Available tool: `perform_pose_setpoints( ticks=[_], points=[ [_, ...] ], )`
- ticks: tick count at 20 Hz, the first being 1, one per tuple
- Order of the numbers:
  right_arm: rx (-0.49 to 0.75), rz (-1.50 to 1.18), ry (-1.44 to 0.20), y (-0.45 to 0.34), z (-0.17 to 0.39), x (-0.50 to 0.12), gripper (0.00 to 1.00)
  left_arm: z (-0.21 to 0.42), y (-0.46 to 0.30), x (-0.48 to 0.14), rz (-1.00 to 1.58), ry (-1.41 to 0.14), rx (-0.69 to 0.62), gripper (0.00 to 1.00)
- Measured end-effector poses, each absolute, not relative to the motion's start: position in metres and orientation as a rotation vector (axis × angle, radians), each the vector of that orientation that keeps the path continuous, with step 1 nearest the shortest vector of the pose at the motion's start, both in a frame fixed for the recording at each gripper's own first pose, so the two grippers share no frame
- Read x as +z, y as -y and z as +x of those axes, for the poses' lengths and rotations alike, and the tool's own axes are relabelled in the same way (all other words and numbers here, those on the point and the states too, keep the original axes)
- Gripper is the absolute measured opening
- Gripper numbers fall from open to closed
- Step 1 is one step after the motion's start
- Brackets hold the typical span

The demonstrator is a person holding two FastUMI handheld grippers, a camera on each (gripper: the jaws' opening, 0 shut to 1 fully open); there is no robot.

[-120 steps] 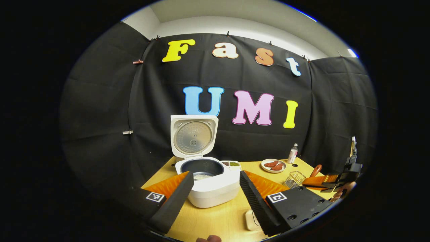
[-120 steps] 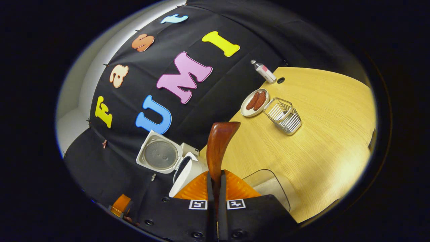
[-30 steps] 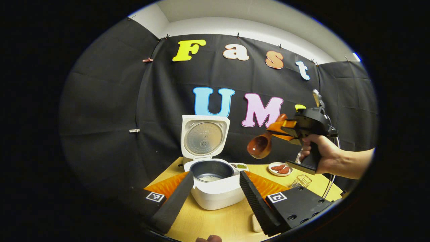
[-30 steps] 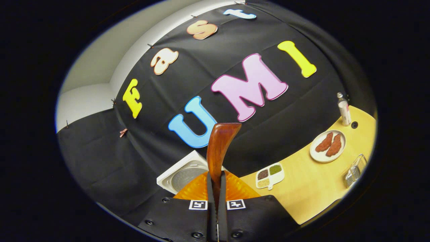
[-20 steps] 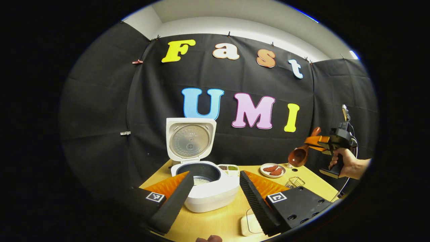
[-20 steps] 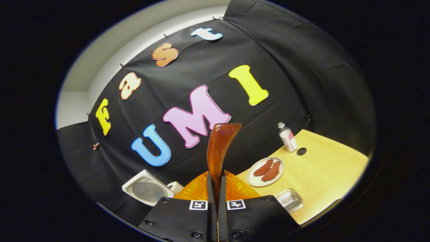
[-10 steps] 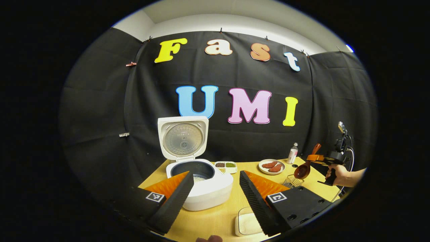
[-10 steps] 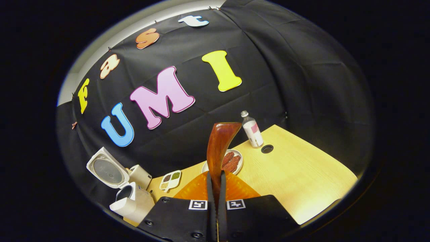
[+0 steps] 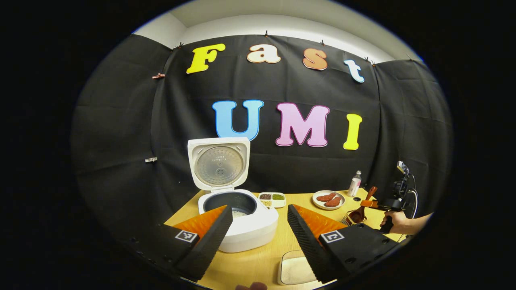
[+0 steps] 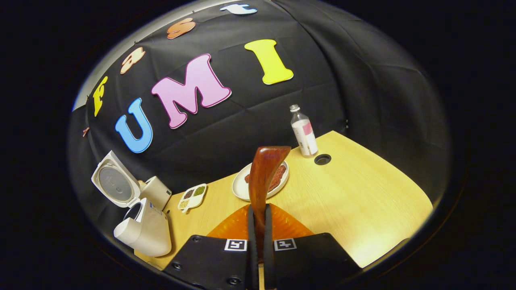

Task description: Close the left gripper, press the button to open the rice cooker; take a wooden spoon from the chopstick holder with the right hand, scoop a spoonful of rice and pour it into the rice cooker, then put the wooden spoon back into the chopstick holder.

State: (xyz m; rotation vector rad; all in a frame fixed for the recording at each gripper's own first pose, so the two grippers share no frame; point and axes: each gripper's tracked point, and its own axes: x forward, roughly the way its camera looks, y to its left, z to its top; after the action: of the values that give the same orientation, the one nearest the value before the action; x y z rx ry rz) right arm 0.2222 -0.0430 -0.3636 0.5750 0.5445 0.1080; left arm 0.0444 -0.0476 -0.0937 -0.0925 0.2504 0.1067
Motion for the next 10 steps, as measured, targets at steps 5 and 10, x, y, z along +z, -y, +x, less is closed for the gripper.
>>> perform_pose_setpoints(
  ticks=[5,10],
  points=[
    [0.102,0.622,-0.573,0.043,0.222,-0.37,0.23,0.05,0.038,-0.089,-0.081,-0.244,0.12,0.95],
    [0.058,0.571,-0.557,0.066,0.207,-0.355,0.98,0.059,0.029,-0.081,-0.092,-0.22,0.123,0.95]
  ],
)
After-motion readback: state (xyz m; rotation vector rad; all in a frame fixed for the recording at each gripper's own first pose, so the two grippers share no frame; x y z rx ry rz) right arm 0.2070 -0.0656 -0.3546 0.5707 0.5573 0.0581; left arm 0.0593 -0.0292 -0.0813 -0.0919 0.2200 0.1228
